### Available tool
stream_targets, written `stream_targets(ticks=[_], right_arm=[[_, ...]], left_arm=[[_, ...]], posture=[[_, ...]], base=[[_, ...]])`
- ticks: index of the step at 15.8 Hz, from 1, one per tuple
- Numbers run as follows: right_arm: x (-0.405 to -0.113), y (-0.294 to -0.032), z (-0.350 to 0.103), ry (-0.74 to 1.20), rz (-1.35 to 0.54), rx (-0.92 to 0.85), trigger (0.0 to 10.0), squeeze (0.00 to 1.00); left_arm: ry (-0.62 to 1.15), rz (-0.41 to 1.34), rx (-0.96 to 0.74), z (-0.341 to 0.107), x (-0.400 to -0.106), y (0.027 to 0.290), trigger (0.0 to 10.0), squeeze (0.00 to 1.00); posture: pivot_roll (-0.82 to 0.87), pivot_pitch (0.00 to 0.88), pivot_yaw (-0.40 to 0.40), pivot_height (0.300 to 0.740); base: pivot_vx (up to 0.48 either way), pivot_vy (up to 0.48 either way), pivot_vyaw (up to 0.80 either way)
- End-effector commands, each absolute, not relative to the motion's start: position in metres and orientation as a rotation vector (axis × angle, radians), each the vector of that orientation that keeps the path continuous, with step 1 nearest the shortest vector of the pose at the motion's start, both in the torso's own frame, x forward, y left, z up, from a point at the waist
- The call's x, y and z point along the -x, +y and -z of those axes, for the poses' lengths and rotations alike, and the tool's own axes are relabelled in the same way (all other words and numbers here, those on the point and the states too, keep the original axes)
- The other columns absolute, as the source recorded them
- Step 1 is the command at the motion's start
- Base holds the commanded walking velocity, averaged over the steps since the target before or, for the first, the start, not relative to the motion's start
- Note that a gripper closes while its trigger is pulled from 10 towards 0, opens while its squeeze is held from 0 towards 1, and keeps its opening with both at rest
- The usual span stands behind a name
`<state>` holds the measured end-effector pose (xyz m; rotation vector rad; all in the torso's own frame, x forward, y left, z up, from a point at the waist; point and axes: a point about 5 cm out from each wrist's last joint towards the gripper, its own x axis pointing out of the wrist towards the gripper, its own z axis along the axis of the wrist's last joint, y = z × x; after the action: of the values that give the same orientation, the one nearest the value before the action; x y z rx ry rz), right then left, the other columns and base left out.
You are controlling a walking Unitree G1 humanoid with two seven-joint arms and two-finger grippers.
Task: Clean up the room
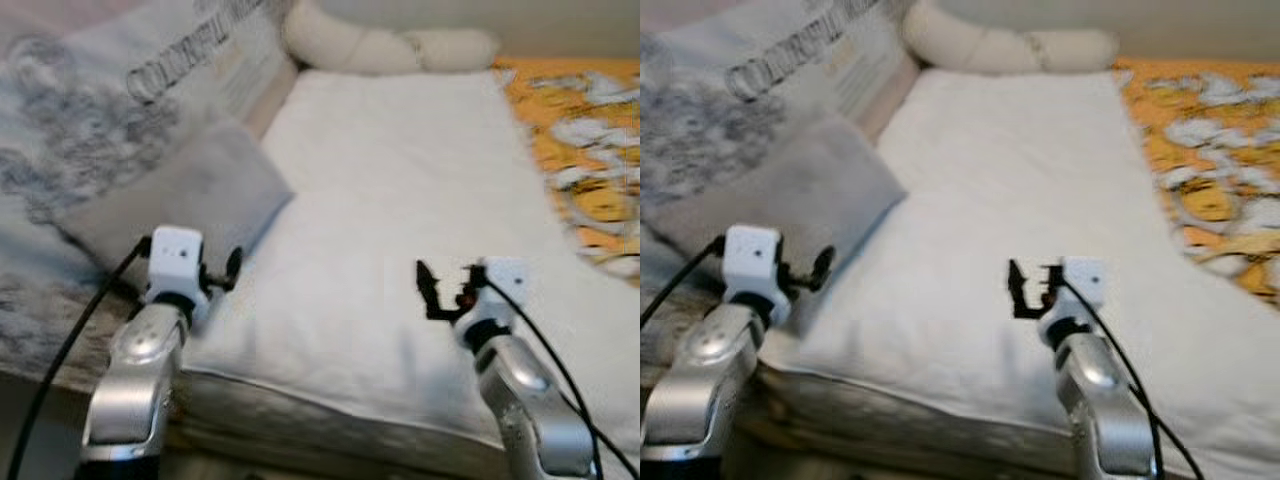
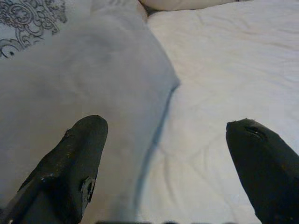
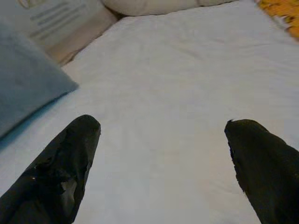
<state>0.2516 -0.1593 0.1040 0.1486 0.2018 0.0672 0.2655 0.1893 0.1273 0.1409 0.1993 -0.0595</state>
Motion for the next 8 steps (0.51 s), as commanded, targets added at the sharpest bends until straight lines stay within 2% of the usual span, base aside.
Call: stream_targets(ticks=[1,8], right_arm=[[-0.252,-0.154,-0.103,0.215,-0.076,-0.136,10.0,0.0],[-0.255,-0.16,-0.102,0.21,-0.089,-0.109,10.0,0.0]], left_arm=[[0.221,0.018,-0.16,-0.125,-0.261,0.2,10.0,1.0],[0.236,-0.007,-0.179,-0.121,-0.251,0.207,10.0,1.0]], posture=[[-0.08,0.0,0.07,0.74],[-0.04,0.0,0.027,0.74]], base=[[0.0,-0.48,0.0],[0.0,-0.48,0.0]])
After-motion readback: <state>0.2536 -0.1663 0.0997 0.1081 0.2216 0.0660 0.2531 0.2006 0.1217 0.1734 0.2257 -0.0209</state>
